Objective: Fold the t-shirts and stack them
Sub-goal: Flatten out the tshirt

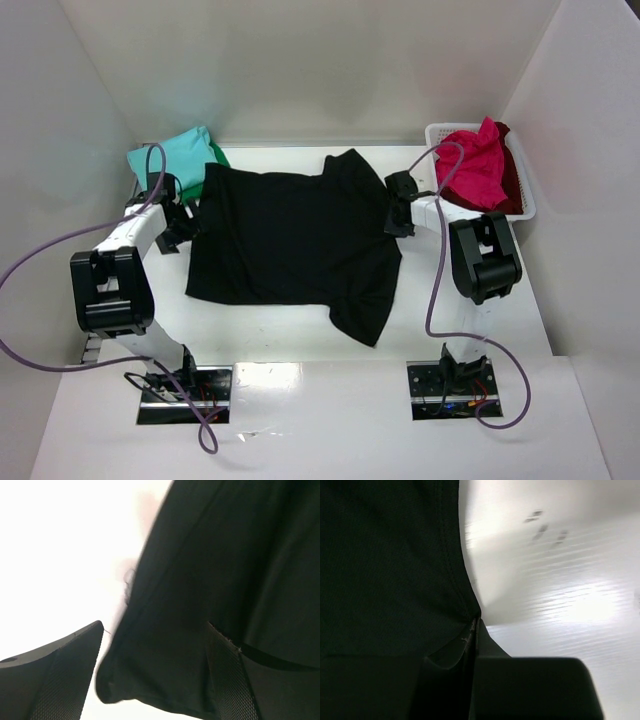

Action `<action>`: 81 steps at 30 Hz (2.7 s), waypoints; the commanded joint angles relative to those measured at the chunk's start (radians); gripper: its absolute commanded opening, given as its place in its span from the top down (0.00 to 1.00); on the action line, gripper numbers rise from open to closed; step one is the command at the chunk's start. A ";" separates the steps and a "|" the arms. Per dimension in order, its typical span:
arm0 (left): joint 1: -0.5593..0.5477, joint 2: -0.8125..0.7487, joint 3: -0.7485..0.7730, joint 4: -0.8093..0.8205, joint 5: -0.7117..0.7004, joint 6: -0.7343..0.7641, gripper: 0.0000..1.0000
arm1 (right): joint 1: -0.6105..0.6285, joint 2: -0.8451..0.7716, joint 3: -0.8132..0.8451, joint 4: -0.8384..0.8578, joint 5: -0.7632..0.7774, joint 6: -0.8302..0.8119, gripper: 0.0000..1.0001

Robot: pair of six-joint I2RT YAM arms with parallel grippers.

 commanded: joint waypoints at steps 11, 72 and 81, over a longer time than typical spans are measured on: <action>-0.037 0.063 0.035 0.050 0.266 0.128 0.25 | -0.083 -0.054 -0.063 -0.060 0.069 0.008 1.00; -0.070 0.038 0.038 -0.059 0.077 0.033 0.22 | -0.178 -0.204 -0.052 0.016 -0.159 -0.073 0.32; -0.117 -0.040 0.008 -0.117 0.212 0.028 0.22 | -0.178 -0.200 0.034 0.015 -0.270 -0.073 0.00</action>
